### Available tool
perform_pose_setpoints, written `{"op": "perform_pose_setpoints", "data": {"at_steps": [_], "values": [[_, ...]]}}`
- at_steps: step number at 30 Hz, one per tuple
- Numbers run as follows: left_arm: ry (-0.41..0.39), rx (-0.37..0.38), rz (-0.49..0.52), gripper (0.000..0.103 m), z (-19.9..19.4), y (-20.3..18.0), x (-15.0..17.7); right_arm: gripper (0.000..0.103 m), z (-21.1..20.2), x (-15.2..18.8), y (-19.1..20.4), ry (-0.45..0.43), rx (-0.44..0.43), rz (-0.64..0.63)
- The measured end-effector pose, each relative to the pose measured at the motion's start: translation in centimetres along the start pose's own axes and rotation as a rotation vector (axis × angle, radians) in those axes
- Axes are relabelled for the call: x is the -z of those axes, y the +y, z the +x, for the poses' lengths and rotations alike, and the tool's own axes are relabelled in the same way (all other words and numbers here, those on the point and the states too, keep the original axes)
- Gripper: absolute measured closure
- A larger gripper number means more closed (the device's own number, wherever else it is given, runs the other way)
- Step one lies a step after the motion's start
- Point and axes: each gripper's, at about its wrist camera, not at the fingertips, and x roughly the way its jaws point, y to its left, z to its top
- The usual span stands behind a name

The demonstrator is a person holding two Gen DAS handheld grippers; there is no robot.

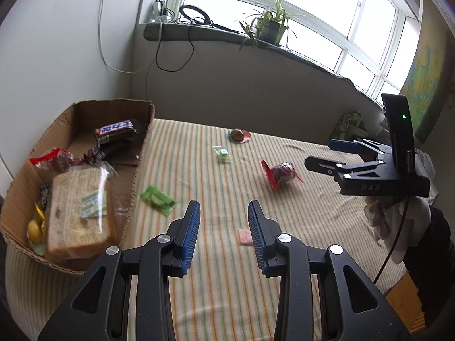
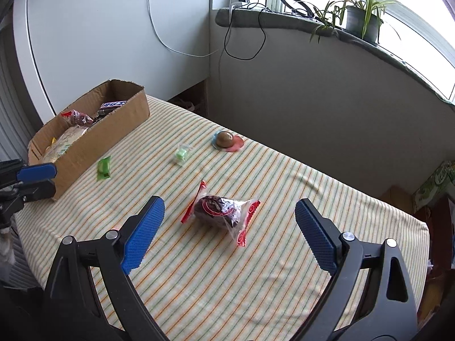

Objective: Organize snacks
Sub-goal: 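Grasp the pink wrapped candy with the left tool while the right tool grasps the red pastry bag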

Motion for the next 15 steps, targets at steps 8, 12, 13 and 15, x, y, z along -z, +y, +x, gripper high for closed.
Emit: {"op": "perform_pose_setpoints", "data": {"at_steps": [8, 12, 13, 15], "values": [[0.085, 0.059, -0.031, 0.07, 2.1, -2.5, 2.4, 0.008, 2.2, -0.6, -1.4, -0.008, -0.107, 0.008], [0.132, 0.073, -0.054, 0.07, 3.6, -3.2, 3.4, 0.008, 3.5, -1.2, -1.8, 0.005, -0.162, -0.001], [0.142, 0.078, -0.062, 0.07, 3.9, -3.2, 3.5, 0.008, 3.8, -1.4, -1.9, 0.006, -0.169, -0.003], [0.162, 0.092, -0.074, 0.07, 4.5, -3.5, 3.7, 0.008, 4.5, -1.8, -2.2, 0.009, -0.197, 0.004]]}}
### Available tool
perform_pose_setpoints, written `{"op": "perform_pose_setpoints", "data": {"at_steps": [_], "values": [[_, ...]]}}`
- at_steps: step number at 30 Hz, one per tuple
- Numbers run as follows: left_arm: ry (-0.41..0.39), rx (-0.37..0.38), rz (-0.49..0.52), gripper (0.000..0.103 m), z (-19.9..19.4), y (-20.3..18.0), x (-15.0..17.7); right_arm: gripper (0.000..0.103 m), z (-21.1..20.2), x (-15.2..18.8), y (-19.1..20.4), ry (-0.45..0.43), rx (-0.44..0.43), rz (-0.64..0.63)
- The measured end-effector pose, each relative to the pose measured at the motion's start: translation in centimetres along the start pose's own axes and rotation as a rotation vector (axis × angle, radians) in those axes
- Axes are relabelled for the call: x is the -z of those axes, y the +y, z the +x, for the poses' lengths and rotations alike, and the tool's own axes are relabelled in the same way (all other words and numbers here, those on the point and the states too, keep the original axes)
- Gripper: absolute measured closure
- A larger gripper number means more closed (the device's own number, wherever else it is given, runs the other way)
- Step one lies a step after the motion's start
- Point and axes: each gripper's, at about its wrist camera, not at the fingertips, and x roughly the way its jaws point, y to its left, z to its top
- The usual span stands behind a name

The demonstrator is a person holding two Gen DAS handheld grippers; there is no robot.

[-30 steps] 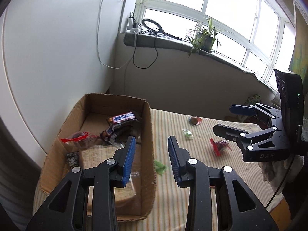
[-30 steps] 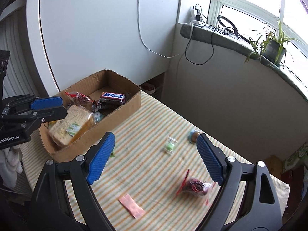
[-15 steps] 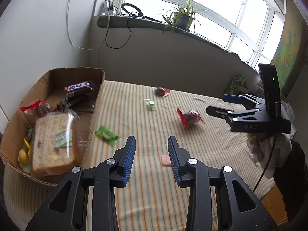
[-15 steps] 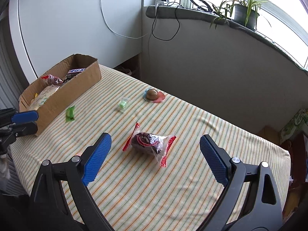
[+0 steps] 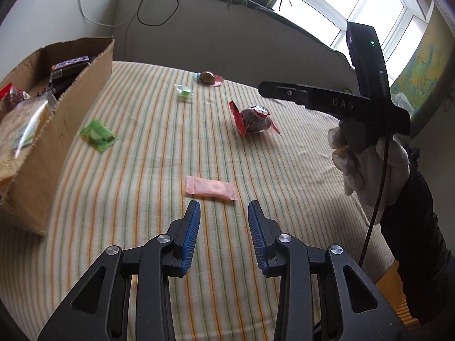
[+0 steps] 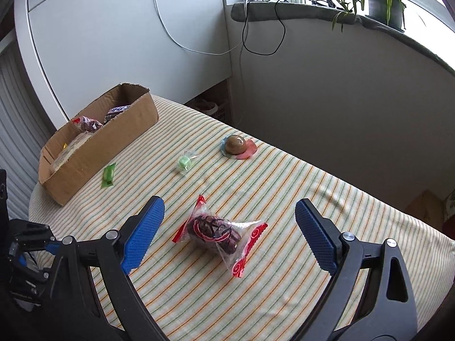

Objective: Organize snacks
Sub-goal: 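Grasp the pink wrapped candy with the left tool while the right tool grasps the red pastry bag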

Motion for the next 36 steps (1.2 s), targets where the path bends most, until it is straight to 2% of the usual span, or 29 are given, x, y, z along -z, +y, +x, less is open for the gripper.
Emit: {"op": "perform_pose_setpoints", "data": {"at_steps": [3, 9, 20, 28, 33, 36], "values": [[0.016, 0.0, -0.005, 0.07, 0.7, -0.3, 0.1, 0.008, 0.9, -0.7, -0.6, 0.013, -0.075, 0.018], [0.027, -0.015, -0.019, 0.07, 2.0, 0.0, -0.3, 0.008, 3.2, -1.4, -1.2, 0.054, -0.168, 0.041], [0.02, -0.046, 0.017, 0.07, 3.5, -0.2, -2.0, 0.008, 4.2, -0.7, -0.6, 0.124, -0.237, -0.006], [0.007, -0.091, 0.071, 0.07, 4.7, -1.1, -2.9, 0.008, 4.6, 1.3, 0.5, 0.188, -0.181, -0.085], [0.009, -0.1, 0.1, 0.07, 5.1, -1.6, -2.9, 0.009, 4.2, 2.4, 1.0, 0.205, -0.194, -0.109], [0.009, -0.109, 0.109, 0.07, 5.2, -1.7, -3.0, 0.01, 4.3, 2.4, 1.6, 0.196, -0.118, -0.15]]}}
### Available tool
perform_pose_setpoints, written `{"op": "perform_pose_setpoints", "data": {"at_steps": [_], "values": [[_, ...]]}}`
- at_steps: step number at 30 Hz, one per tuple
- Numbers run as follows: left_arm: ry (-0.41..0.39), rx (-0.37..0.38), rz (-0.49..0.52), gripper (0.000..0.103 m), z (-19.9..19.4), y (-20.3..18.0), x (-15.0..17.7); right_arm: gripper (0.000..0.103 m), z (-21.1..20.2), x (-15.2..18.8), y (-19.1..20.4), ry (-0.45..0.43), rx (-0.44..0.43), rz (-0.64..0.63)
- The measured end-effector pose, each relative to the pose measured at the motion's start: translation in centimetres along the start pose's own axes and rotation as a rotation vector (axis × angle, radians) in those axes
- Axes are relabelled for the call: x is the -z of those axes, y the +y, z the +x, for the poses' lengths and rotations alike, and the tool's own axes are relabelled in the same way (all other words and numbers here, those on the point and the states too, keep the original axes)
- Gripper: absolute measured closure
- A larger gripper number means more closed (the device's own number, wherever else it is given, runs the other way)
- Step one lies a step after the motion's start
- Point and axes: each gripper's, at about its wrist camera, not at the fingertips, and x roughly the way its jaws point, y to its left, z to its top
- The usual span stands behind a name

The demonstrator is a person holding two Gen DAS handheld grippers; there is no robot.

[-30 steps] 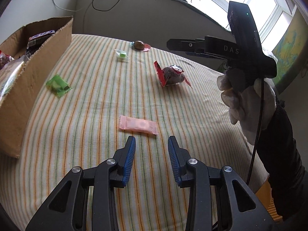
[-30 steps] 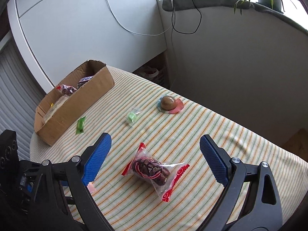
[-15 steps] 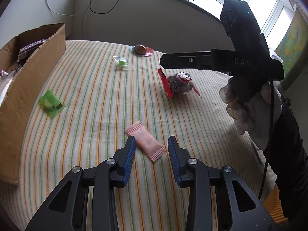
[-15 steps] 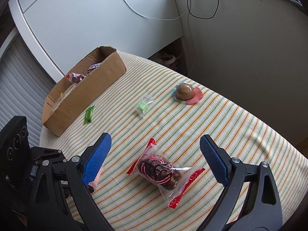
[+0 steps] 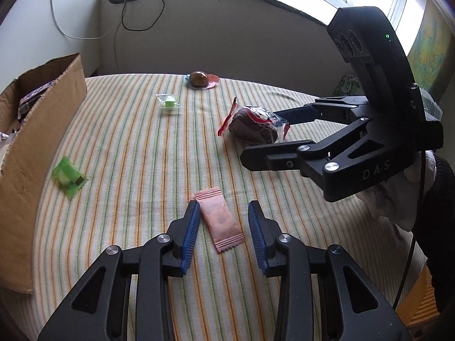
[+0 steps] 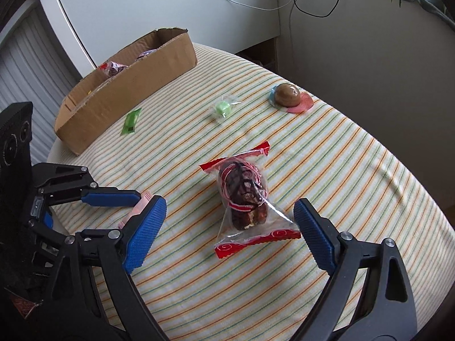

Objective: Organize snacks
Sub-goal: 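Grasp the pink wrapped candy with the left tool while the right tool grasps the red pastry bag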

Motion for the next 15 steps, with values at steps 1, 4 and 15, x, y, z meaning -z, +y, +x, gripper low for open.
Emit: {"op": "perform_pose_setpoints", "data": {"at_steps": [1, 4, 15], "values": [[0.001, -0.009, 0.009, 0.07, 0.0, -0.1, 0.0, 0.01, 0.1, -0.1, 0.1, -0.001, 0.019, -0.004], [0.003, -0.018, 0.033, 0.07, -0.3, -0.6, 0.4, 0.015, 0.6, -0.4, 0.0, -0.009, 0.043, -0.003], [0.015, -0.07, 0.12, 0.084, -0.3, -0.9, 0.7, 0.049, 0.5, -0.1, -0.1, 0.004, 0.101, 0.0]]}}
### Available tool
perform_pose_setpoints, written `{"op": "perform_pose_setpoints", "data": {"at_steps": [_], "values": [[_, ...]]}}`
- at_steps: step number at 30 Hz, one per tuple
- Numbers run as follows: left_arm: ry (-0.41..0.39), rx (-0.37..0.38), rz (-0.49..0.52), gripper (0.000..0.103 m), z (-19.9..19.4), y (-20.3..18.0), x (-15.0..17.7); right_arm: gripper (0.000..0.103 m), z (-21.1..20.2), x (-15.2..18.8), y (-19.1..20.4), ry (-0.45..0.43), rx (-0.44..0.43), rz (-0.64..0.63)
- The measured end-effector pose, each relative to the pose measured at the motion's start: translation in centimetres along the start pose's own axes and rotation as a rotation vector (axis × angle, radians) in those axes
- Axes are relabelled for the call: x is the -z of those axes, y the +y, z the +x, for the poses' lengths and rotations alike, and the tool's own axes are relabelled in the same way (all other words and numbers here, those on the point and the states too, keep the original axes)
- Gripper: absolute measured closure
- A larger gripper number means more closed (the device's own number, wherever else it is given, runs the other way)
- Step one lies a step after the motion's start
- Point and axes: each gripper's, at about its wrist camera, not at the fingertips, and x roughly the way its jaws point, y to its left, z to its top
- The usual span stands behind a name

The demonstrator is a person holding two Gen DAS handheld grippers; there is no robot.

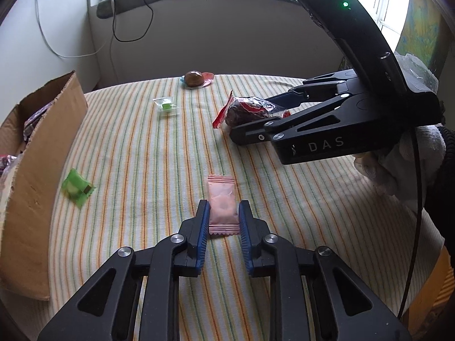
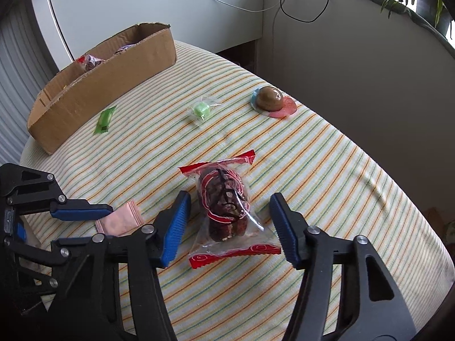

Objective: Organize snacks
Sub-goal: 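Grasp the pink wrapped candy with the left tool while the right tool grasps the red pastry bag, then carry the pink candy with the left tool into the box while the right tool carries the pastry bag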

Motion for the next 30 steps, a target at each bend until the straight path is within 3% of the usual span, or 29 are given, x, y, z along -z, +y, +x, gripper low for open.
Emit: {"op": "perform_pose_setpoints", "data": {"at_steps": [6, 19, 30], "values": [[0.001, -0.021, 0.043, 0.084, 0.1, -0.5, -0.1, 0.052, -0.3, 0.3, 0.2, -0.005, 0.025, 0.001], [-0.048, 0.025, -0.005, 0.084, -2.0, -0.1, -0.4, 0.053, -3.2, 0.2, 1.0, -0.064, 0.031, 0.023], [-0.133, 0.023, -0.056, 0.084, -6.1, 2.8, -0.2, 0.053, -5.6, -2.2, 3.8, -0.112, 0.024, 0.011]]}}
